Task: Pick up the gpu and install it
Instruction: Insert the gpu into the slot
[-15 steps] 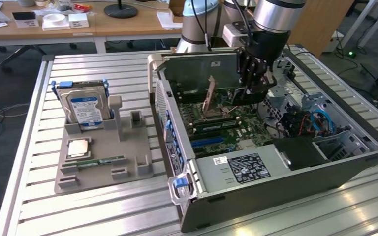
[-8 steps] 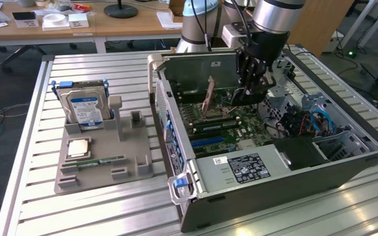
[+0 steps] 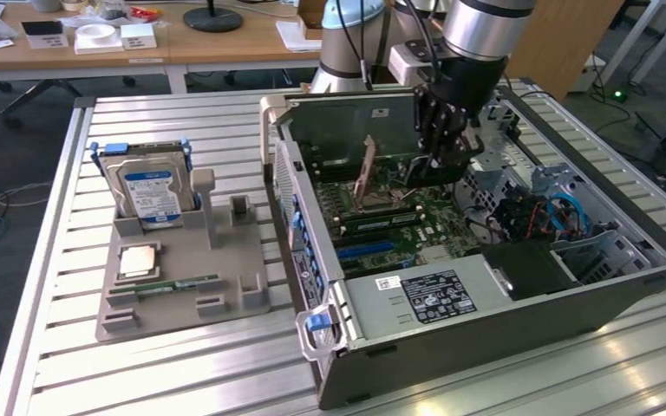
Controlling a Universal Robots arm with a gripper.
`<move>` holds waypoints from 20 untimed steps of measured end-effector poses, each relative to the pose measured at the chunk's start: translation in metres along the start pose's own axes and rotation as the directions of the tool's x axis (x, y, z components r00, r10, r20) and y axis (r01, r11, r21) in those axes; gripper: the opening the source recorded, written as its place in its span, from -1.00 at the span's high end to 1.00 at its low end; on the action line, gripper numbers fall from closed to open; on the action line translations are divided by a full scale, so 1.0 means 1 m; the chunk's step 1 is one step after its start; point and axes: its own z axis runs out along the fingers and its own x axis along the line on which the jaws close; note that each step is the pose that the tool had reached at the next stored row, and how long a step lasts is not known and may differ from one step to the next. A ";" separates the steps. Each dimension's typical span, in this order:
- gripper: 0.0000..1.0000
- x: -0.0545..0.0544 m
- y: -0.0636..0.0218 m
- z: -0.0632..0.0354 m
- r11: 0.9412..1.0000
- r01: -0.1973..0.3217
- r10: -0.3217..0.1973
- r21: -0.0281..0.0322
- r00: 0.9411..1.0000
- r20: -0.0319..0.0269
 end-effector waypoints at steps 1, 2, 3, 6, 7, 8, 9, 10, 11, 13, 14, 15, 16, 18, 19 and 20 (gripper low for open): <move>0.48 0.000 0.0007 0.0002 1.000 0.000 0.000 0.000 1.000 0.000; 0.48 0.000 0.0013 0.0004 1.000 0.000 0.000 0.000 1.000 0.000; 0.48 0.000 0.0018 0.0008 1.000 0.000 0.000 0.001 1.000 0.000; 0.48 0.000 0.0030 0.0029 1.000 0.000 0.000 0.002 1.000 0.000; 0.48 0.000 0.0033 0.0040 1.000 0.000 0.000 0.003 1.000 0.000; 0.48 0.000 0.0036 0.0051 1.000 0.000 0.000 0.004 1.000 0.000; 0.48 0.000 0.0039 0.0062 1.000 0.001 -0.001 0.005 1.000 0.000; 0.48 0.000 0.0042 0.0073 1.000 0.001 -0.001 0.007 1.000 0.000; 0.48 0.001 0.0043 0.0083 1.000 0.002 -0.002 0.008 1.000 0.000; 0.48 0.001 0.0047 0.0104 1.000 0.004 -0.004 0.011 1.000 0.000; 0.48 0.001 0.0050 0.0113 1.000 0.005 -0.005 0.012 1.000 0.000; 0.48 0.002 0.0053 0.0117 1.000 0.006 -0.006 0.013 1.000 0.000; 0.48 0.002 0.0056 0.0119 1.000 0.007 -0.007 0.013 1.000 0.000; 0.48 0.004 0.0059 0.0123 1.000 0.008 -0.008 0.014 1.000 0.000; 0.48 0.005 0.0060 0.0124 1.000 0.009 -0.009 0.014 1.000 0.000; 0.48 0.007 0.0062 0.0125 1.000 0.010 -0.010 0.014 1.000 0.000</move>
